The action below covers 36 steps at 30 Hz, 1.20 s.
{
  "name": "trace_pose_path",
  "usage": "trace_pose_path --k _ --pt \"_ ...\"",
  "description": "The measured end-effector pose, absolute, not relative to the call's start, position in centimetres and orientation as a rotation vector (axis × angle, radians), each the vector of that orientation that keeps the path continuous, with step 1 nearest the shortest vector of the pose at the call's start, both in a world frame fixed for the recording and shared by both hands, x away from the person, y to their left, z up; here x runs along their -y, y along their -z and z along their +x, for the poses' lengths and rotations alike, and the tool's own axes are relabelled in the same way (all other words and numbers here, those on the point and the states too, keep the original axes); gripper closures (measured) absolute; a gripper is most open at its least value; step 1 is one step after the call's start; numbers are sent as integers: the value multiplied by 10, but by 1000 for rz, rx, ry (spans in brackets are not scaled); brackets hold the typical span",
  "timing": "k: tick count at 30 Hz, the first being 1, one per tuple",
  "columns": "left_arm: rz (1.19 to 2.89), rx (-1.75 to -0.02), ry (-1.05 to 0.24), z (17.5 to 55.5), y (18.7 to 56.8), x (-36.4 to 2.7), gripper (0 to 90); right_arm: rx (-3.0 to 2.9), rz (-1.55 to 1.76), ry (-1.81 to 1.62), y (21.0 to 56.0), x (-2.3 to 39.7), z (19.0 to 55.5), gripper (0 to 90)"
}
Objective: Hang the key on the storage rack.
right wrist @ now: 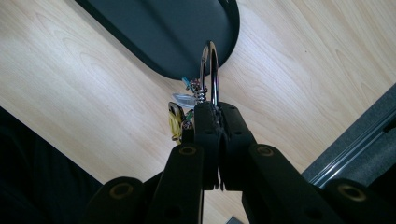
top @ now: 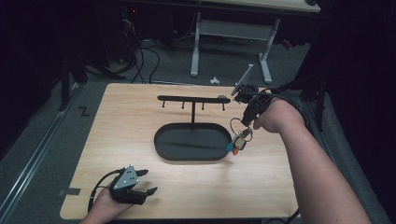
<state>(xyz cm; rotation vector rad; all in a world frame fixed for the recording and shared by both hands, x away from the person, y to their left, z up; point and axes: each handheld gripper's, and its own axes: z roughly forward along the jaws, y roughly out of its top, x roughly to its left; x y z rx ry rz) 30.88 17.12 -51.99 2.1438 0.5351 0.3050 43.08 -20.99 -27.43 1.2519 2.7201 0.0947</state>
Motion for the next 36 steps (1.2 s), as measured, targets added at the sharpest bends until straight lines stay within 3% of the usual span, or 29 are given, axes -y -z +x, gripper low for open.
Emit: trace_pose_path --k 36 --pt "2159 -527 -305 306 521 -173 280 -2737 1192 -118 281 172 484 879"
